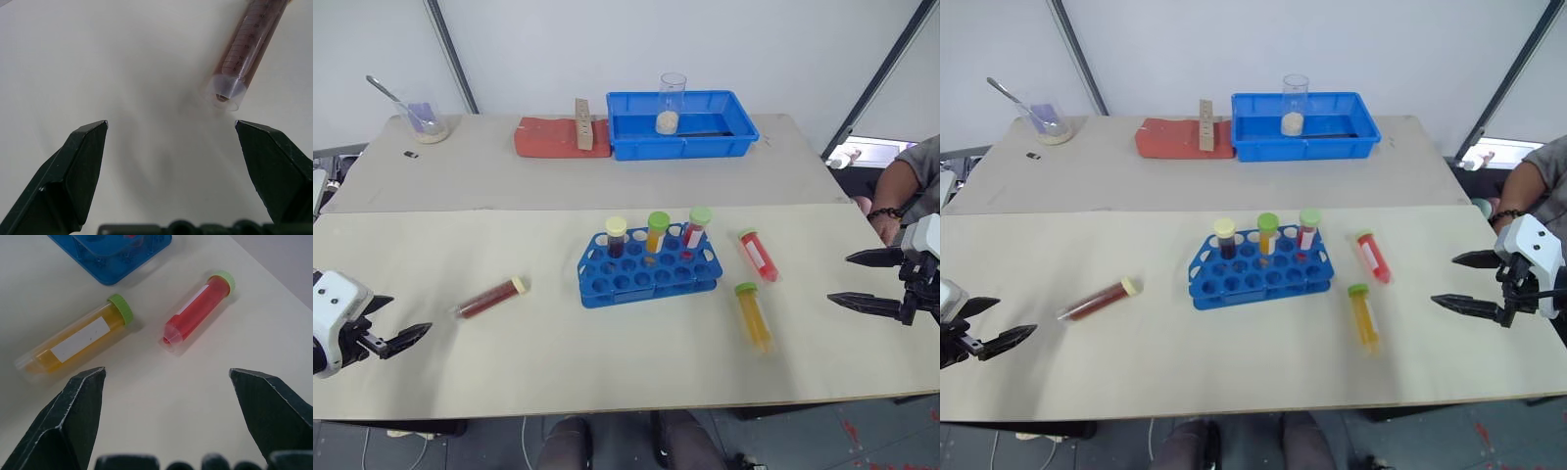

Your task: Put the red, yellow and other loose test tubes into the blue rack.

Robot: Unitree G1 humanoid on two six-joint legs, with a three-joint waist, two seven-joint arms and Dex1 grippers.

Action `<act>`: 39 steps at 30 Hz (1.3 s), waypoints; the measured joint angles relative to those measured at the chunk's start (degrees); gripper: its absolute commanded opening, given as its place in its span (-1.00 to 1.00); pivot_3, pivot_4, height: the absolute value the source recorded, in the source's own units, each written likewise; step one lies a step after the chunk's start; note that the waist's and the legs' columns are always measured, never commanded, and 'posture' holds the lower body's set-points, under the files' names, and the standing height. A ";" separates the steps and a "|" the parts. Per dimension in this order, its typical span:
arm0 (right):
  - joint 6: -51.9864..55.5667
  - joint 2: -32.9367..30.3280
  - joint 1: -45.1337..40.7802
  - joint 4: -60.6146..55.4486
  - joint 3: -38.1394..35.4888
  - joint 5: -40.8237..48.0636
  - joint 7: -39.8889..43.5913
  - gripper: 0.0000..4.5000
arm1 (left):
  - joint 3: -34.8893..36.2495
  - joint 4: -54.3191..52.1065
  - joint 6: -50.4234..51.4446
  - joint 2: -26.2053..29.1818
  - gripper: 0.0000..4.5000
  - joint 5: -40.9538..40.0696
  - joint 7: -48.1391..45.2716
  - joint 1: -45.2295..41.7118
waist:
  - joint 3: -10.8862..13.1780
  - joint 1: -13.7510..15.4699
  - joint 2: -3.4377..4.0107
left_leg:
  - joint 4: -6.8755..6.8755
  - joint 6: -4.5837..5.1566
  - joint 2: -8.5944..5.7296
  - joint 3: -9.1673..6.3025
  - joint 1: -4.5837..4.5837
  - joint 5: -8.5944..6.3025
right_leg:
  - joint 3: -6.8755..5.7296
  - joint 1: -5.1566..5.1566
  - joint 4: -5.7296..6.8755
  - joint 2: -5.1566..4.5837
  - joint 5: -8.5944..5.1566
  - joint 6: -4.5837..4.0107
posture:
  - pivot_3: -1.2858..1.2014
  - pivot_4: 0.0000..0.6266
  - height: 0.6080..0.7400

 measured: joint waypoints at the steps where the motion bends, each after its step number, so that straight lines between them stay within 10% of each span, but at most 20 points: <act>1: 0.00 0.00 0.00 0.00 0.00 0.00 0.00 0.99 | 0.00 0.00 0.00 0.00 1.00 0.00 0.00 0.00 | 0.00 0.00 0.00 | 0.00 0.00 0.00 0.00 0.00 0.00 | 0.00 0.00 0.00 0.00 0.00 0.00 | 0.03 -0.52 1.00; 30: 5.74 2.47 -2.70 -1.49 0.55 2.89 -2.40 0.99 | -0.05 -4.47 2.54 -0.91 1.00 -4.63 -3.88 -6.50 | 0.00 0.04 0.00 | 0.00 0.00 -0.03 0.00 0.06 0.01 | 0.02 0.05 0.12 0.00 0.01 0.01 | 0.03 -0.52 1.00; 39: 19.78 3.26 -9.78 -13.98 2.25 6.20 -10.85 0.99 | -18.63 -25.11 9.44 -2.46 1.00 -14.15 -3.15 -20.32 | 0.00 0.05 0.00 | 0.01 0.00 -0.05 -0.07 0.06 0.03 | 0.05 0.11 0.15 0.08 0.10 0.16 | 0.03 -0.52 1.00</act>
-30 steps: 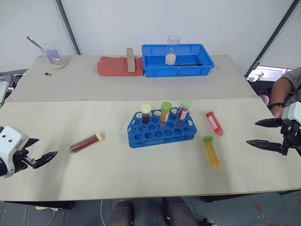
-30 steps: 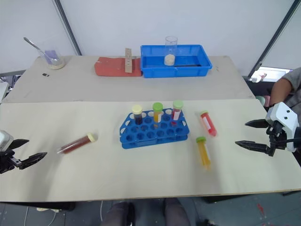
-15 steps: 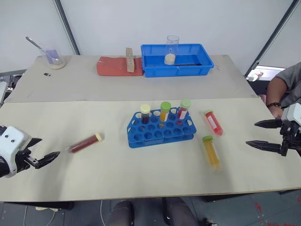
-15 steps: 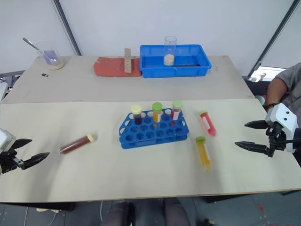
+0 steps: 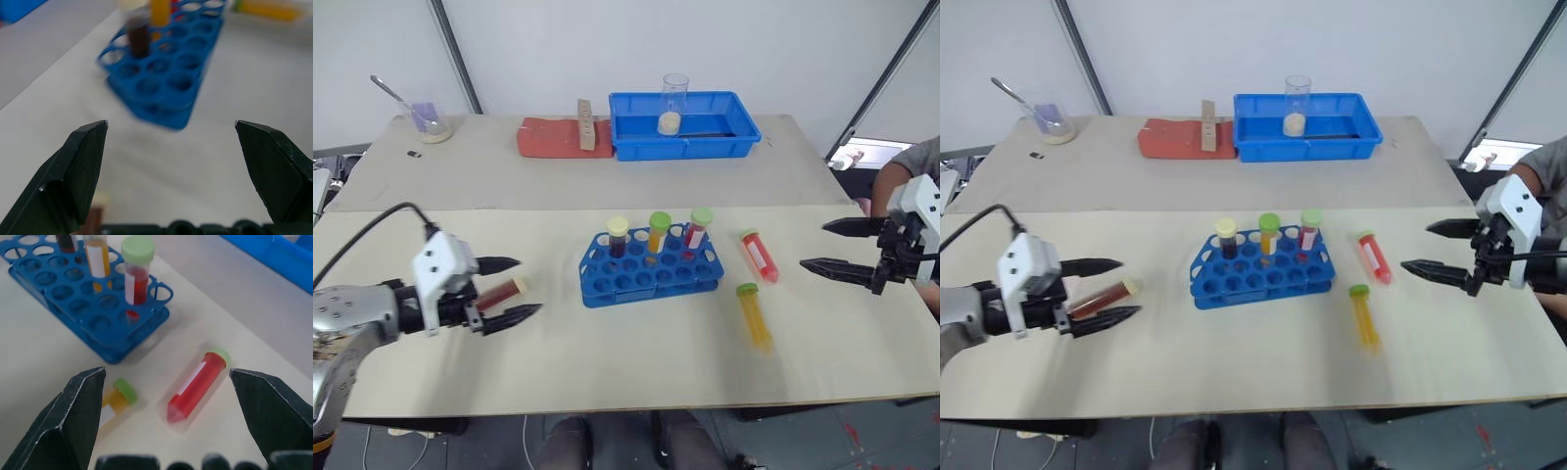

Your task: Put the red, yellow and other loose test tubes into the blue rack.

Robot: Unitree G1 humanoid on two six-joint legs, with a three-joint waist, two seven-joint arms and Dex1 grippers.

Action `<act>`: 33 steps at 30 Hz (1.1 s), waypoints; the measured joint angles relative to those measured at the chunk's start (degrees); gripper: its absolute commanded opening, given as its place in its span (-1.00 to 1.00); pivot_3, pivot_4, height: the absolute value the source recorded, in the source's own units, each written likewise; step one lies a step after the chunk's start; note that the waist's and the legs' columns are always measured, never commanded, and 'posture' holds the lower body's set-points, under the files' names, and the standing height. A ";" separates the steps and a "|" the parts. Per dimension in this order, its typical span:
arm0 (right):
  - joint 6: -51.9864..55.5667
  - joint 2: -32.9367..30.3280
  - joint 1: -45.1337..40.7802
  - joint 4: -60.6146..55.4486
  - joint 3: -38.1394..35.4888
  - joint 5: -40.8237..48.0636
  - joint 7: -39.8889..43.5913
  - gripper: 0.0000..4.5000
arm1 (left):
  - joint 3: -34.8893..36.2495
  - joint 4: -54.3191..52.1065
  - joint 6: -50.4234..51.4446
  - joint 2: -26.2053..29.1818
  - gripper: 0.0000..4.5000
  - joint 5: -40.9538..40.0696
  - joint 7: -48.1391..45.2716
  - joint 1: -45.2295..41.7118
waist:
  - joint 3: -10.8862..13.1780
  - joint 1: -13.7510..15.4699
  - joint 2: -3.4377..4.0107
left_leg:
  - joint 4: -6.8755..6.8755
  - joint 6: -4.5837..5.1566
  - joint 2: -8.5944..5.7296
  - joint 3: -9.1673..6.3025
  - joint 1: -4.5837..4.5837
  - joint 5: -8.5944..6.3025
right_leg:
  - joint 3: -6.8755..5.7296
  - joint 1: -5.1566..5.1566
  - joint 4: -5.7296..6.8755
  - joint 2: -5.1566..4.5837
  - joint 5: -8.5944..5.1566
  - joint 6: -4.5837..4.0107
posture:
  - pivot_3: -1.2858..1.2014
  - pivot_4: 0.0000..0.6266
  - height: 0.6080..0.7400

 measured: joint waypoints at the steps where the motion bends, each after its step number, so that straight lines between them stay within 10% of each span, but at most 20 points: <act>1: 3.04 0.44 -2.85 -0.24 2.51 -0.71 -2.13 0.99 | -2.58 -0.81 0.53 -0.57 1.00 -0.61 -0.14 -2.49 | 0.00 -0.20 0.00 | 0.01 0.00 -0.02 0.01 0.02 0.00 | 0.04 0.01 0.01 0.01 0.11 0.17 | 0.03 -0.52 1.00; 10: 21.68 10.11 -26.17 12.40 23.54 -11.84 -13.47 0.99 | -14.59 -3.75 0.07 -3.98 1.00 -4.52 -4.26 -12.81 | 0.02 -0.24 -0.01 | 0.19 0.02 -0.09 -0.16 -0.21 0.02 | 0.14 -0.04 -0.06 0.16 0.27 0.33 | 0.03 -0.52 1.00; 22: 10.50 23.57 -45.85 57.87 32.80 -25.80 -13.25 0.99 | -20.77 -1.60 -4.57 -8.00 1.00 -0.03 -5.66 -16.21 | 0.02 -0.19 -0.01 | 0.30 0.02 -0.13 -0.25 -0.40 0.02 | 0.10 -0.02 -0.22 0.14 0.55 0.16 | 0.03 -0.52 1.00; 33: 4.31 26.99 -50.56 72.63 30.80 -30.68 -13.23 -0.55 | -22.85 -1.77 -5.60 -9.57 1.00 1.91 -5.66 -16.39 | 0.01 -0.45 0.00 | 0.31 0.03 -0.13 -0.26 -0.33 0.03 | 0.12 -0.01 -0.12 0.15 0.56 0.16 | 0.03 -0.52 1.00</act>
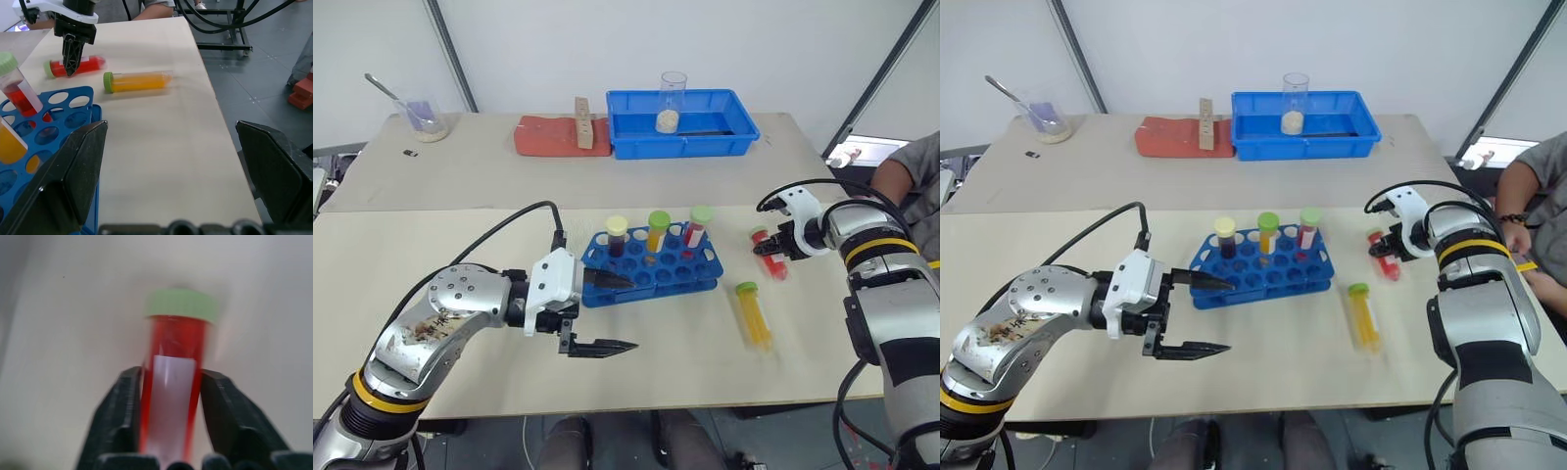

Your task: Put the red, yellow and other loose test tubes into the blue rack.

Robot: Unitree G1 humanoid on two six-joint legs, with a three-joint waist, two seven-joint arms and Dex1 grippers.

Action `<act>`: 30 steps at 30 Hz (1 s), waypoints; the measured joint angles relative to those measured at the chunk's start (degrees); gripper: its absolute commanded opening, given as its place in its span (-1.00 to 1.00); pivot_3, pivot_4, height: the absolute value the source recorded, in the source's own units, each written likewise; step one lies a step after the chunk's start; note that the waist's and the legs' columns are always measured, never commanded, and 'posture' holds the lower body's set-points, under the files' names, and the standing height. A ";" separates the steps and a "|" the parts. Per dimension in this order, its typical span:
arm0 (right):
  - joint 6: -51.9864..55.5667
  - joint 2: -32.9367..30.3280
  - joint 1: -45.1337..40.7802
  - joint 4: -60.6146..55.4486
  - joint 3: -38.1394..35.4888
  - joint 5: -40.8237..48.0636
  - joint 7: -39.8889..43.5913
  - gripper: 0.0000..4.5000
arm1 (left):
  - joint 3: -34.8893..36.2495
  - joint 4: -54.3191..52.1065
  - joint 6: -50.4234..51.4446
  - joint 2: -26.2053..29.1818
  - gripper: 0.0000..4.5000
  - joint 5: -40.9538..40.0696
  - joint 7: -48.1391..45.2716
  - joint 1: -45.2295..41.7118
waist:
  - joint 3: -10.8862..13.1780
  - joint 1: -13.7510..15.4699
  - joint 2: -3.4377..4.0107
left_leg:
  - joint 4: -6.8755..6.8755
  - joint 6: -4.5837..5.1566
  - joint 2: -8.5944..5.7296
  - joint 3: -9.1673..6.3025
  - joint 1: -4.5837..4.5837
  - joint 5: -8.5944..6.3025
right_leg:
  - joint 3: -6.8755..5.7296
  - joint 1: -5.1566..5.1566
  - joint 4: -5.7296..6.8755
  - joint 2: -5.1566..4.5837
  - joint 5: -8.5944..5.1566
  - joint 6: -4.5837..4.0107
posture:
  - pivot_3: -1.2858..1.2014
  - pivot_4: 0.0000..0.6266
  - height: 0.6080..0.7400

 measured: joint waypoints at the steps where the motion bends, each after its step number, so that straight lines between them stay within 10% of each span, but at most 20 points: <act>1: 0.01 0.13 -0.04 0.32 -0.66 -0.07 -0.11 -0.56 | -0.08 0.01 -0.07 -0.04 1.00 0.14 -0.01 0.02 | 0.00 -0.01 0.00 | 0.00 0.00 0.00 0.00 0.00 0.00 | 0.00 0.00 0.01 0.00 0.00 0.00 | 0.03 -0.52 1.00; 10: 5.63 -2.63 0.54 -7.13 -8.38 2.25 -0.89 -0.56 | 0.67 2.06 -0.42 -0.36 1.00 0.49 0.02 0.51 | 0.13 0.14 0.22 | 0.02 0.01 -0.02 0.00 -0.05 0.00 | 0.01 -0.04 0.02 -0.02 0.00 0.02 | 0.03 -0.52 1.00; 14: 12.57 -7.87 14.04 -40.29 -21.17 9.68 -1.38 -0.56 | 2.65 5.21 -1.72 -0.71 1.00 0.71 0.11 0.76 | 0.09 0.90 0.20 | -0.09 0.03 0.01 -0.23 -0.06 -0.02 | -0.18 0.01 0.01 0.01 -0.19 0.11 | 0.03 -0.52 1.00; 20: 11.37 5.96 41.27 -81.48 -38.76 21.12 -9.06 -0.56 | 3.26 8.44 -2.68 -1.77 1.00 1.05 0.12 -0.36 | 0.09 1.62 0.21 | -0.04 0.03 0.00 -0.24 -0.10 -0.02 | -0.14 -0.02 0.08 0.01 -0.25 0.23 | 0.03 -0.52 1.00; 30: -6.67 21.09 57.73 -99.56 -30.41 21.00 -19.41 -0.56 | 2.33 9.14 -2.51 -3.34 1.00 0.88 -1.25 -2.97 | 0.09 0.71 0.22 | 0.48 0.01 0.04 -0.17 -0.01 0.02 | -0.10 0.14 0.19 0.02 -0.28 0.11 | 0.03 -0.52 1.00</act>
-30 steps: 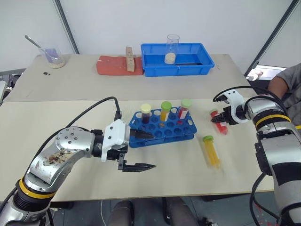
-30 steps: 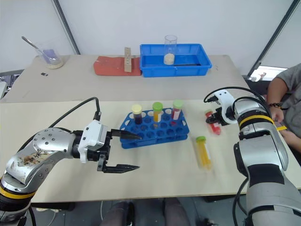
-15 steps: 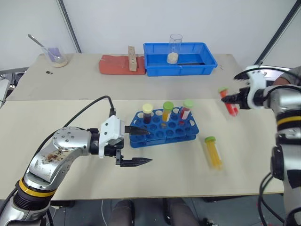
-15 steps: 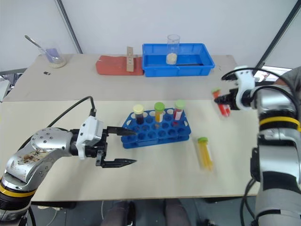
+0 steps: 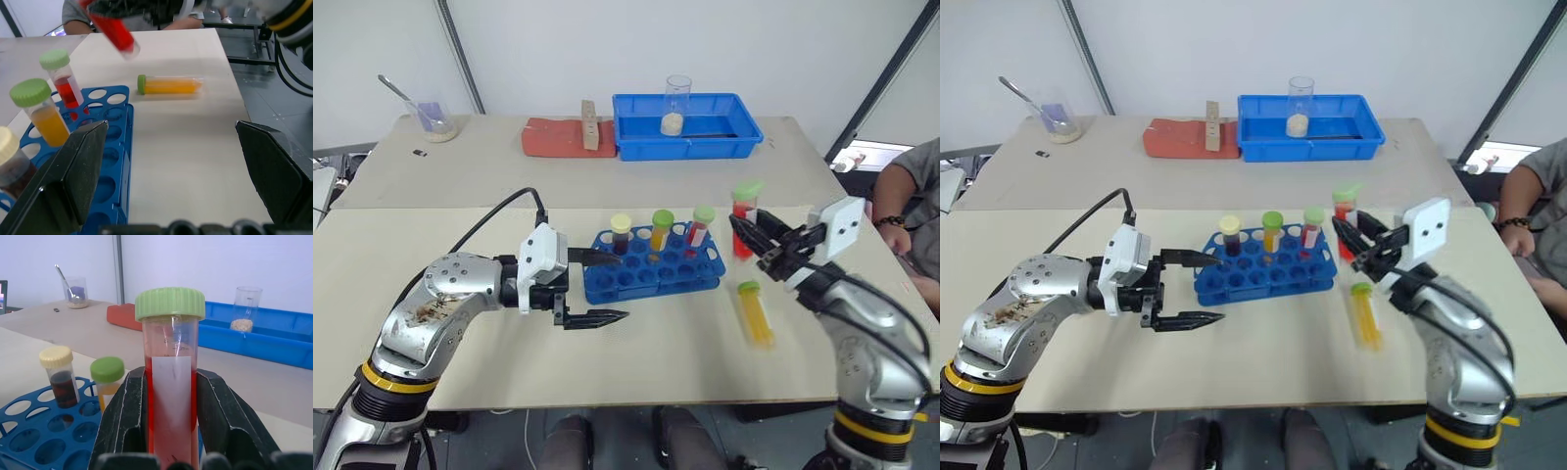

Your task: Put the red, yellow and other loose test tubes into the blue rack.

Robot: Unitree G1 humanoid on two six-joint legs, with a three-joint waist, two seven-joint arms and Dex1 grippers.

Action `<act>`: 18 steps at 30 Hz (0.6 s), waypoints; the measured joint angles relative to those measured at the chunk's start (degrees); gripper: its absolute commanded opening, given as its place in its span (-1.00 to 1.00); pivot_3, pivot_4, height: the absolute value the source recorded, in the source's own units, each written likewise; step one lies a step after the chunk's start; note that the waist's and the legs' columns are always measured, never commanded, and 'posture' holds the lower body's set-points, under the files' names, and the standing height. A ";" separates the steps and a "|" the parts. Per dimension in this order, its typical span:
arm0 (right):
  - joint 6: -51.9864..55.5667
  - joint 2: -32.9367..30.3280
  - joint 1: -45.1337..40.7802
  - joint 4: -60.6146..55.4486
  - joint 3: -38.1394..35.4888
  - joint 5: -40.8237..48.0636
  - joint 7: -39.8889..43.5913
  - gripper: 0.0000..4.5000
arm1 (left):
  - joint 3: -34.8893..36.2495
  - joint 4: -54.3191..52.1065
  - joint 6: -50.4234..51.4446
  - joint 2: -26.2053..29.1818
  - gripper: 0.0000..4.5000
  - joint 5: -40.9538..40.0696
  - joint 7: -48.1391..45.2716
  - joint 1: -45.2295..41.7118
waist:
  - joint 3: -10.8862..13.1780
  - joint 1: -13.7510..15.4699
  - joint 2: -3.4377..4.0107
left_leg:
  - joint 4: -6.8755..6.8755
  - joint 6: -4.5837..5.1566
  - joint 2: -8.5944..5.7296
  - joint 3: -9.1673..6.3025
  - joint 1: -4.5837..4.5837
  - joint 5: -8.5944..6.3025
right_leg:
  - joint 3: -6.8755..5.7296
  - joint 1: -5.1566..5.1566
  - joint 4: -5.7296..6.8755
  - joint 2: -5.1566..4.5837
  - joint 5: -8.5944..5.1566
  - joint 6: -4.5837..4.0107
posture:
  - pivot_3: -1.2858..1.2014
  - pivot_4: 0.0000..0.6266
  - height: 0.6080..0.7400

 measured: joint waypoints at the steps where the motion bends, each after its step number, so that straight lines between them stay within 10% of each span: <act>1: -2.49 0.37 0.76 0.85 1.57 -0.90 -0.51 -0.56 | -0.12 -0.01 0.05 -0.33 1.00 -0.02 0.00 -0.12 | 0.00 -0.04 0.00 | -0.01 0.00 0.00 0.00 -0.01 0.00 | 0.00 -0.01 0.00 0.00 0.01 0.02 | 0.03 -0.52 1.00; 18: -20.19 3.31 1.46 13.12 10.89 -6.79 -5.77 -0.56 | -1.08 -1.56 1.29 -1.50 1.00 -0.82 1.56 0.58 | 0.00 -0.34 0.00 | -0.10 0.01 0.00 -0.04 -0.05 -0.01 | -0.02 -0.03 -0.02 0.01 0.07 0.23 | 0.03 -0.52 1.00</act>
